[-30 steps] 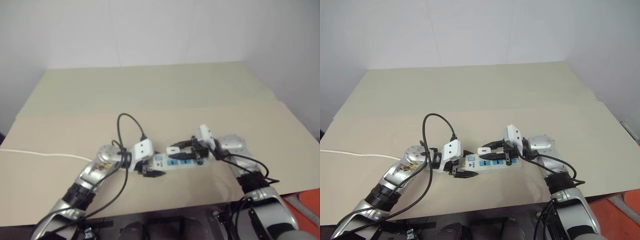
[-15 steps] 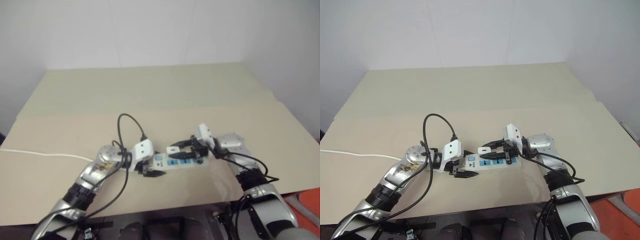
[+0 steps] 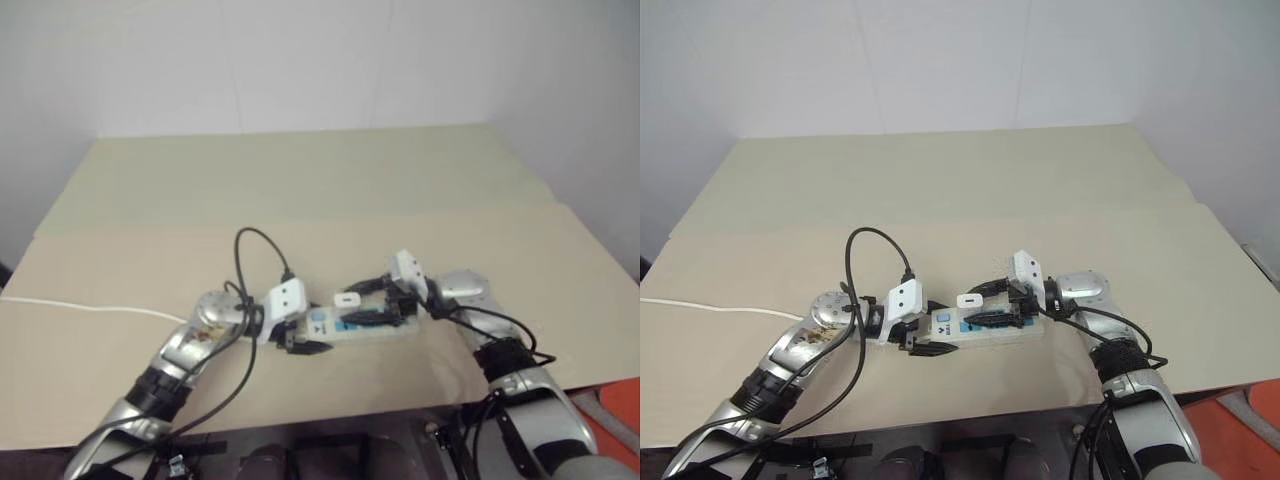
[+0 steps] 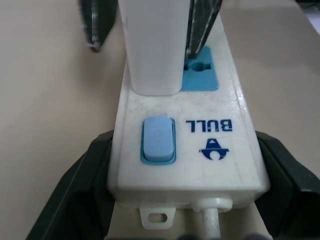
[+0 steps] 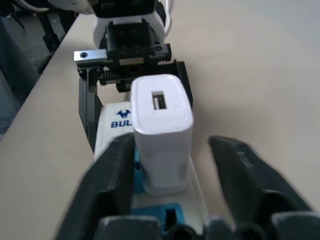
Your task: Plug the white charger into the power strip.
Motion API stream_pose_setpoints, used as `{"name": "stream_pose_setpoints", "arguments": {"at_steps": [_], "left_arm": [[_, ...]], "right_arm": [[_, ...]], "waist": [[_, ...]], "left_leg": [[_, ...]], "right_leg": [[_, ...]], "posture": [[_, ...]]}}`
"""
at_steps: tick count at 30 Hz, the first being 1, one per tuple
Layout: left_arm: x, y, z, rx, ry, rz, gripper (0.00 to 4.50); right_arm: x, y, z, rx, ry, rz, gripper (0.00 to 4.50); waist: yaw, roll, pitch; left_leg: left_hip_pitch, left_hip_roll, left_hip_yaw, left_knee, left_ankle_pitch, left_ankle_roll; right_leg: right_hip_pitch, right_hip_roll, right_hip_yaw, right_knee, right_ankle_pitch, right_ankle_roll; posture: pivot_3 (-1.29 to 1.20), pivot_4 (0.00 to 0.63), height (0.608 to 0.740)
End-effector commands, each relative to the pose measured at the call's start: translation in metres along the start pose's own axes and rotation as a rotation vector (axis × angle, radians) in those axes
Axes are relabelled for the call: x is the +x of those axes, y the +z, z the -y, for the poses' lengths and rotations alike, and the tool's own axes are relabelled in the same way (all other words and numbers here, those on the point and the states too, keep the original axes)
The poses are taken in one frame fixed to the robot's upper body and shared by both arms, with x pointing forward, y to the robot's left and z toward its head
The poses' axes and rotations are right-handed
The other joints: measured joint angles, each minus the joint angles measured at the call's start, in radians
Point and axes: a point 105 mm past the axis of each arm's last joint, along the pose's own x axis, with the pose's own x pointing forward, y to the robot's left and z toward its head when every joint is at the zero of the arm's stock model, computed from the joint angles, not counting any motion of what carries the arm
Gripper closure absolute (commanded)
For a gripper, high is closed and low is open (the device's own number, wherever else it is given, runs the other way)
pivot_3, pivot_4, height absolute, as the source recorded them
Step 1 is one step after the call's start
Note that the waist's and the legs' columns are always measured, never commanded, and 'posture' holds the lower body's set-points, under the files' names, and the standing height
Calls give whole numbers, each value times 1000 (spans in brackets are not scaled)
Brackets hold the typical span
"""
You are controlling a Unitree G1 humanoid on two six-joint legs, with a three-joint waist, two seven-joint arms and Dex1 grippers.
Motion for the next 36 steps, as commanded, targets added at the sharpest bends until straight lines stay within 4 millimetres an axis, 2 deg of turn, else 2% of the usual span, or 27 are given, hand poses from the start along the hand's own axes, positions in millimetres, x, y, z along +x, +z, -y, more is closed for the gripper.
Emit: {"name": "stream_pose_setpoints", "arguments": {"at_steps": [1, 2, 10, 15, 18, 19, 24, 29, 32, 36], "left_arm": [[-5, 1, -3, 20, 14, -8, 1194], [-5, 2, -3, 20, 14, -8, 1194], [-4, 2, -4, 19, 15, -5, 1194], [-7, 6, -7, 22, 24, 9, 1194], [-12, 14, -10, 18, 32, 52, 160], [-13, 16, -10, 20, 31, 62, 36], [-21, 31, -13, 42, 37, 114, 36], [-45, 48, -8, 65, 17, 156, 36], [-67, 53, -1, 82, -7, 151, 36], [-92, 50, -4, 101, 40, 95, 36]], "right_arm": [[-3, -8, 1, 37, -20, -29, 160], [-3, -7, 1, 38, -21, -27, 38], [-8, 3, 8, 24, -47, -1, 38], [-26, 15, 8, 4, -61, 6, 38], [-39, 19, 6, -1, -77, 8, 0], [-41, 20, 5, -1, -85, 8, 0], [-47, 22, 6, 2, -112, 13, 0], [-61, 26, 7, -4, -148, 12, 0], [-77, 29, 7, -10, -184, 2, 0], [-108, 32, 4, 4, -255, -9, 0]], "waist": [[0, 0, 0], [0, 0, 0], [0, 0, 0], [1, 0, 0], [3, 0, 0], [3, 0, 0], [3, 0, 0], [3, 0, 1], [4, 1, 2], [7, 1, 2]], "left_leg": [[0, 0, 0, 0, 0, 0], [0, 0, 0, 0, 0, 0], [0, 0, 0, 0, 0, 0], [-1, 0, 0, 0, 0, 0], [-2, 0, 0, -1, 0, 0], [-2, 0, 0, -1, 0, 0], [-2, 0, 0, -1, 0, 0], [-3, 0, 0, -1, 0, 0], [-3, 0, 0, -1, 0, 0], [-3, 0, -1, -1, 0, 0]], "right_leg": [[0, 0, 0, 0, 0, 0], [0, 0, 0, 0, 0, 0], [0, 0, 0, 0, 0, 0], [-1, 0, 0, 0, 0, 0], [-1, 0, -1, -1, 0, 0], [-2, 0, -1, -1, 0, 0], [-2, 0, -1, -1, 0, 0], [-2, 0, -1, -1, 0, 0], [-2, 0, -1, -1, 0, 0], [-2, 0, -1, -1, 0, 0]], "posture": [[0, 150, 740], [0, 150, 740], [0, 150, 740], [0, 150, 740], [0, 150, 740], [0, 150, 740], [0, 150, 740], [0, 150, 740], [0, 150, 740], [0, 150, 740]]}}
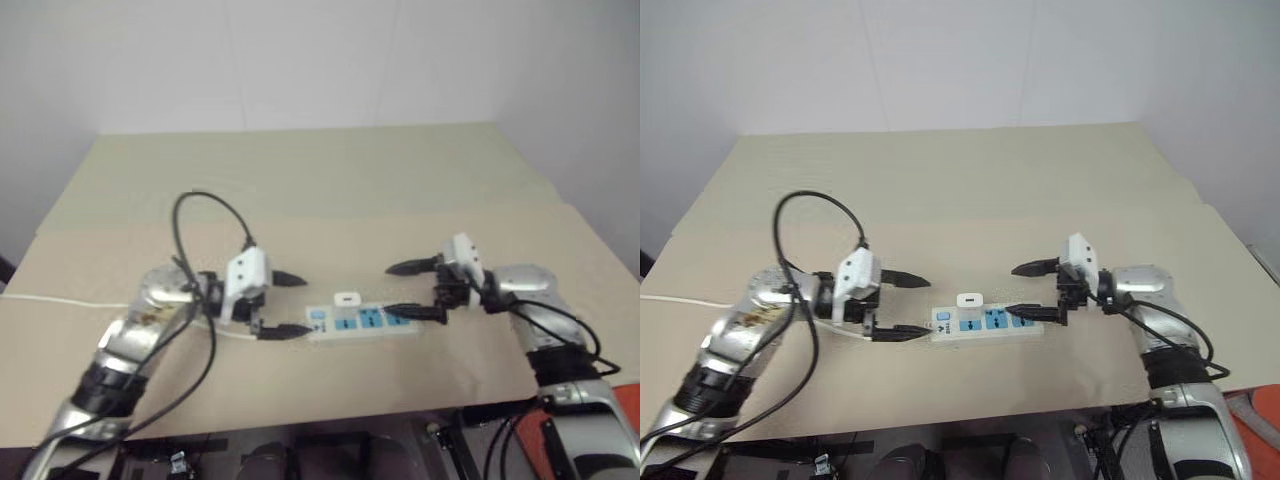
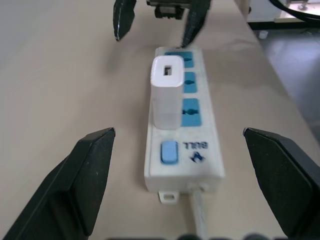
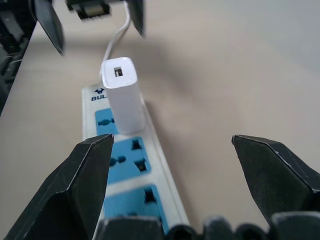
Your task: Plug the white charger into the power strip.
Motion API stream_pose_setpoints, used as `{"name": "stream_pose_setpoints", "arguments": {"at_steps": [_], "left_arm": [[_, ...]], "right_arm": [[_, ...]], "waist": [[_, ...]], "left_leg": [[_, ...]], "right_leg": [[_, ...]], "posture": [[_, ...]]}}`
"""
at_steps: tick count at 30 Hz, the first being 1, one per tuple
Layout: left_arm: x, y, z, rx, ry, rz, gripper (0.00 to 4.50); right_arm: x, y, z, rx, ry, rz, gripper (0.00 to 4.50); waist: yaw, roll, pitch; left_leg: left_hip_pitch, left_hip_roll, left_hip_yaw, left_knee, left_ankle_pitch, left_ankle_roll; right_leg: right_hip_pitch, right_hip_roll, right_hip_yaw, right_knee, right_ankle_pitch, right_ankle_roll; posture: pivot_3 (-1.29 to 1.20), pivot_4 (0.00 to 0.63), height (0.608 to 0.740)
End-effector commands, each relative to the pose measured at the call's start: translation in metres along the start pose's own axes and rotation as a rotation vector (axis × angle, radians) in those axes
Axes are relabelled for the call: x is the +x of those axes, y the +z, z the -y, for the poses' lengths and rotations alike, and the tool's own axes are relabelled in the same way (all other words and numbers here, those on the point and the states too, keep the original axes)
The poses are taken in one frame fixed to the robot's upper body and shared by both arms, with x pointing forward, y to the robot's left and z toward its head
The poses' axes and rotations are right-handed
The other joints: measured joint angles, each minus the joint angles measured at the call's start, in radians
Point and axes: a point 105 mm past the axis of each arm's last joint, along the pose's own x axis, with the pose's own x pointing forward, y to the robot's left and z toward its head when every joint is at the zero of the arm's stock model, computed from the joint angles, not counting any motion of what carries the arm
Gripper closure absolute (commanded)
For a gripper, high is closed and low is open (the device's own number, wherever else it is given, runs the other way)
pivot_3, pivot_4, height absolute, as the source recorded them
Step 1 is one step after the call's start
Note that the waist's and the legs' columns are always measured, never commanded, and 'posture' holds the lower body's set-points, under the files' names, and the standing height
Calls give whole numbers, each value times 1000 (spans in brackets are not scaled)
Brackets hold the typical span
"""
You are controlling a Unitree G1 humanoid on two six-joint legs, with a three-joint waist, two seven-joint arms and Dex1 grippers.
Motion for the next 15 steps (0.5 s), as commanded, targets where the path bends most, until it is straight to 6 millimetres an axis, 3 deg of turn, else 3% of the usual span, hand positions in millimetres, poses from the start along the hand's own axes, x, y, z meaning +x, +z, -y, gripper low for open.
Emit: {"name": "stream_pose_setpoints", "arguments": {"at_steps": [1, 4, 9, 15], "left_arm": [[-25, 7, -4, 34, 41, -17, 36], [-44, 3, -11, 26, 82, -38, 36], [-52, 3, -15, 30, 77, -40, 36], [-45, 1, -11, 29, 38, -25, 36]], "right_arm": [[-33, 13, 4, -23, -77, 14, 0], [-58, 13, 5, -10, -143, -19, 0], [-98, 4, 5, 5, -218, -124, 0], [-113, 0, 2, 4, -278, -155, 0]], "waist": [[1, 0, 0], [0, 0, 0], [1, 0, 1], [-1, 0, 1]], "left_leg": [[0, 0, 0, 0, 0, 0], [0, 0, 0, 0, 0, 0], [1, 0, 1, 0, 0, 0], [1, 0, 2, 0, 0, 0]], "right_leg": [[0, 0, 0, 0, 0, 0], [0, 0, 0, 0, 0, 0], [0, 0, 0, 0, 0, 0], [0, 0, 1, 0, 0, 0]], "posture": [[0, 150, 740], [0, 150, 740], [0, 150, 740], [0, 150, 740]]}}
